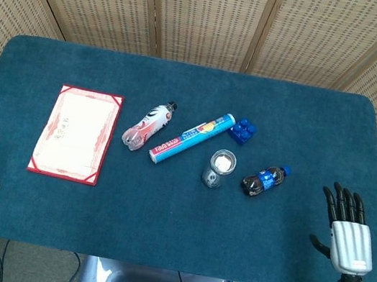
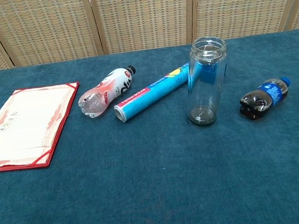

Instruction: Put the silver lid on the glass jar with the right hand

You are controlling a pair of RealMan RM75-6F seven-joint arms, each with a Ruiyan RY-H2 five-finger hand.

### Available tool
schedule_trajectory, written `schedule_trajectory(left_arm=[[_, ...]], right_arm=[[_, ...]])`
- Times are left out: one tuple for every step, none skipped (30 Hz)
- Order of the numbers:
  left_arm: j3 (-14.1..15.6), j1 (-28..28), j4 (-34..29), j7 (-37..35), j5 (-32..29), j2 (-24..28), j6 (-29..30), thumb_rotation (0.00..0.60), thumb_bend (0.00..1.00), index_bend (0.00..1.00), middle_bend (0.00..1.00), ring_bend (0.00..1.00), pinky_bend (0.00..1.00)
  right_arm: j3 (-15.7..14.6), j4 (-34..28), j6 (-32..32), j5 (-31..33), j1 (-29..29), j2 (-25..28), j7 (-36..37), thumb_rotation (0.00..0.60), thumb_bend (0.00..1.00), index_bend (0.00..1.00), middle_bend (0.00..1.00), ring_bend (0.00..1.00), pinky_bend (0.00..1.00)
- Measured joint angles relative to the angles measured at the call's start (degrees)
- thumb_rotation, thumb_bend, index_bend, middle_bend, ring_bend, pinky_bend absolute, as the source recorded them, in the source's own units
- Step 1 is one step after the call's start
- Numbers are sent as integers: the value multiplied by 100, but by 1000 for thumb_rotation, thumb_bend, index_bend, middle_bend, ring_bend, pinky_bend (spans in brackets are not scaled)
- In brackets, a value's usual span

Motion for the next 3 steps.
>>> schedule_trajectory(left_arm=[[3,1,3,-1,3,0,-3,600,203,0,0,0,0],[3,1,4,3,4,-1,-4,600,203,0,0,0,0],[2,0,5,10,5,-5,-4,600,203,0,0,0,0]], right_arm=[[0,55,20,-28,-39,-21,55,600,0,0,0,0,0],[5,98,30,-52,-72,-41,104,600,0,0,0,0,0],[18,131,25,-83,-108,-64,146,600,0,0,0,0,0]])
